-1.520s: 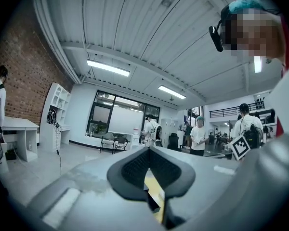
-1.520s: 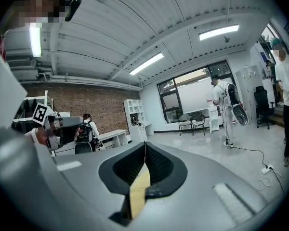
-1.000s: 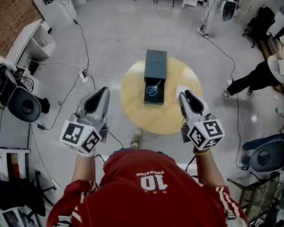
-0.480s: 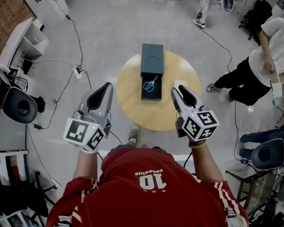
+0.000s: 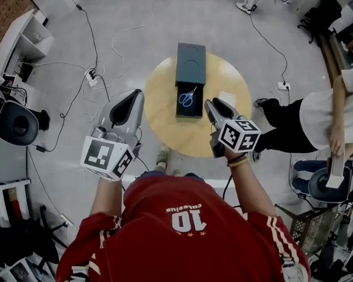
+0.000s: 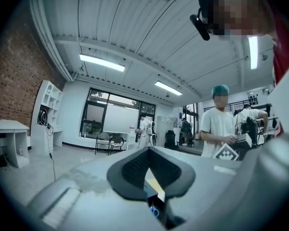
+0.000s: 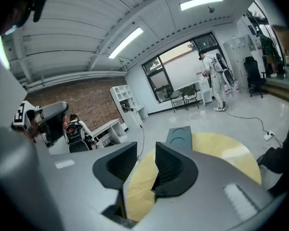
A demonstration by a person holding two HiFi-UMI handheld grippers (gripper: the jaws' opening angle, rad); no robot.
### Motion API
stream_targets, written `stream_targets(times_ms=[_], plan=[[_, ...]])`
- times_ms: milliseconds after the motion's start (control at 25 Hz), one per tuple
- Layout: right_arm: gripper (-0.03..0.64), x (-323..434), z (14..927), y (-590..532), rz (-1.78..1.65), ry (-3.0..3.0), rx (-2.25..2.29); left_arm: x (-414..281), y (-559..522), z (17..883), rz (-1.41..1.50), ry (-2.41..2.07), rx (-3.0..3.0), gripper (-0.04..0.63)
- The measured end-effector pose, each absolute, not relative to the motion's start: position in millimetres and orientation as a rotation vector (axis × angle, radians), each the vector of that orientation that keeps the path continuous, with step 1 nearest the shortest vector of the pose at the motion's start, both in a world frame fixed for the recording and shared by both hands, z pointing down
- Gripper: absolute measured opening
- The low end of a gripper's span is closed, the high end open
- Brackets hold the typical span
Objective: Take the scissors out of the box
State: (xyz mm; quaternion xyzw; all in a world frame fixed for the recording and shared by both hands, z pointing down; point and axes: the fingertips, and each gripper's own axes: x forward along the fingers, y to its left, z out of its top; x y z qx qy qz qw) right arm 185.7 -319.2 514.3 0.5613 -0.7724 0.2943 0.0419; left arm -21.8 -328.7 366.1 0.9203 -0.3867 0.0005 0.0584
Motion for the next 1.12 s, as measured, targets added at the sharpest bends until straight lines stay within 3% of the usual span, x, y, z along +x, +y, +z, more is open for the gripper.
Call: stream_targets(times_ms=[720, 1120], plan=[[0.135, 169.5, 704.2, -393.1, 1.660, -1.859, 1.717, -24.8, -404.5, 390.3, 0.053, -1.078, 2.786, 0.003], [0.135, 170.6, 782.5, -405.9, 1.734, -1.514, 1.661, -37.5, -436.1, 417.0, 0.074, -1.053, 2.738, 0.003]])
